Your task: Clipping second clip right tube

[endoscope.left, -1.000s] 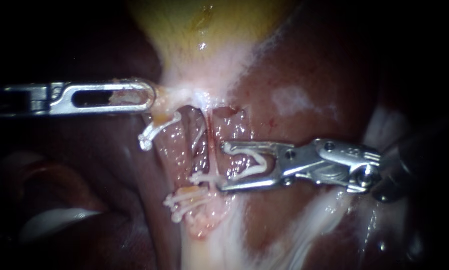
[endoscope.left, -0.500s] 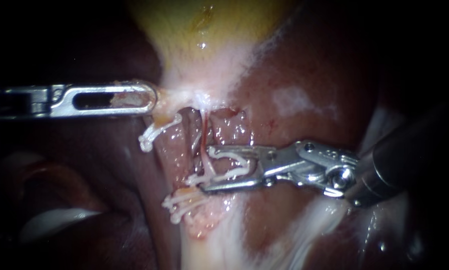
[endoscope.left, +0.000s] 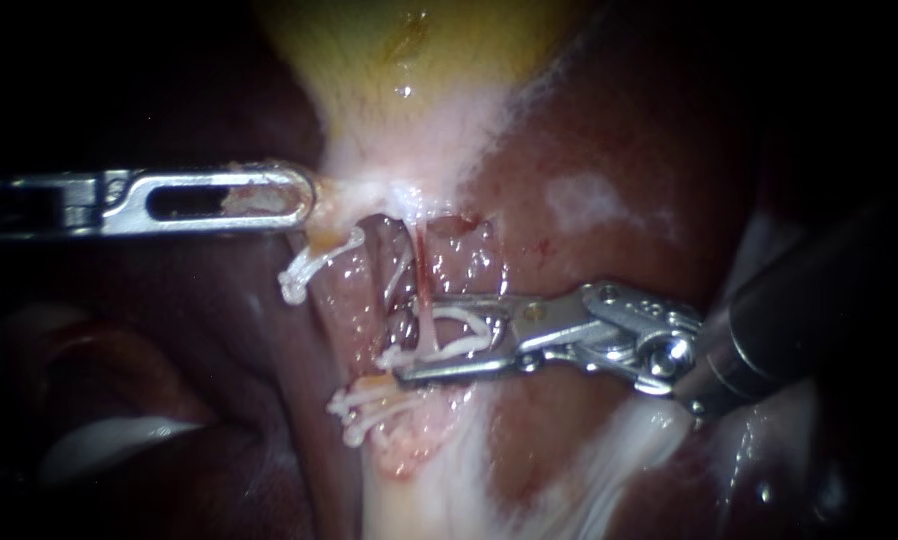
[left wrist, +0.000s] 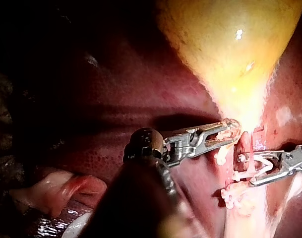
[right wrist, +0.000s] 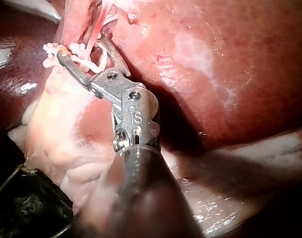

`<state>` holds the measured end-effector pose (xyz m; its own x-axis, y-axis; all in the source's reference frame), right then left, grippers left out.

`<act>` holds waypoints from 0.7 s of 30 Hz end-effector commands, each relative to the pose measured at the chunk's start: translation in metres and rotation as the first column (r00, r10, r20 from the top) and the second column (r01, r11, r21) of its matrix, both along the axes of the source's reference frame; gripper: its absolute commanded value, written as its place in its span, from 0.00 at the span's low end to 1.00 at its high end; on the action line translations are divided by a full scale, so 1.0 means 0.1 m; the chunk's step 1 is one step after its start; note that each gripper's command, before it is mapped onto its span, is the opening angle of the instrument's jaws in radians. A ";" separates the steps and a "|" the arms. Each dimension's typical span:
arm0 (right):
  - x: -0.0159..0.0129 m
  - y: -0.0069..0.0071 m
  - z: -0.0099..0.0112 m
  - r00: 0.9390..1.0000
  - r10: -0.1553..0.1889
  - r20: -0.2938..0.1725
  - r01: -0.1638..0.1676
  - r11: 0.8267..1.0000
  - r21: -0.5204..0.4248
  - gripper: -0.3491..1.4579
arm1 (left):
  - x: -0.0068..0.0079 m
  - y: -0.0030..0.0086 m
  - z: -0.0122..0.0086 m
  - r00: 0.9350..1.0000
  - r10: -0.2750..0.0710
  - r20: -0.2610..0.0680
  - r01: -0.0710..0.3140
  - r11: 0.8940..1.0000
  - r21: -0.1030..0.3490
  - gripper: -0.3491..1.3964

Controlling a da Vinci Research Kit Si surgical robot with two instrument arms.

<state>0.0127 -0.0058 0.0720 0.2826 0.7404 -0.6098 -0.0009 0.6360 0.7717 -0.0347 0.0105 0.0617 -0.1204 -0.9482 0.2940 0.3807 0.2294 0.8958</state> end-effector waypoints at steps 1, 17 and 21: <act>0.002 -0.001 0.001 1.000 -0.003 -0.002 0.003 1.000 0.004 0.46 | 0.000 0.000 0.001 1.000 0.000 0.000 0.000 1.000 0.000 0.00; 0.015 -0.008 -0.011 0.987 0.017 -0.160 0.010 0.986 0.166 0.46 | -0.001 -0.001 0.001 1.000 0.002 0.002 -0.002 1.000 -0.001 0.00; 0.017 -0.011 -0.016 0.983 0.010 -0.183 0.025 0.983 0.185 0.46 | -0.002 -0.001 0.001 1.000 0.002 0.002 -0.002 1.000 -0.001 0.00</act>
<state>0.0145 -0.0070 0.0703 0.1858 0.8438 -0.5035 0.1606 0.4795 0.8627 -0.0348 0.0104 0.0618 -0.1194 -0.9482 0.2944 0.3786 0.2306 0.8964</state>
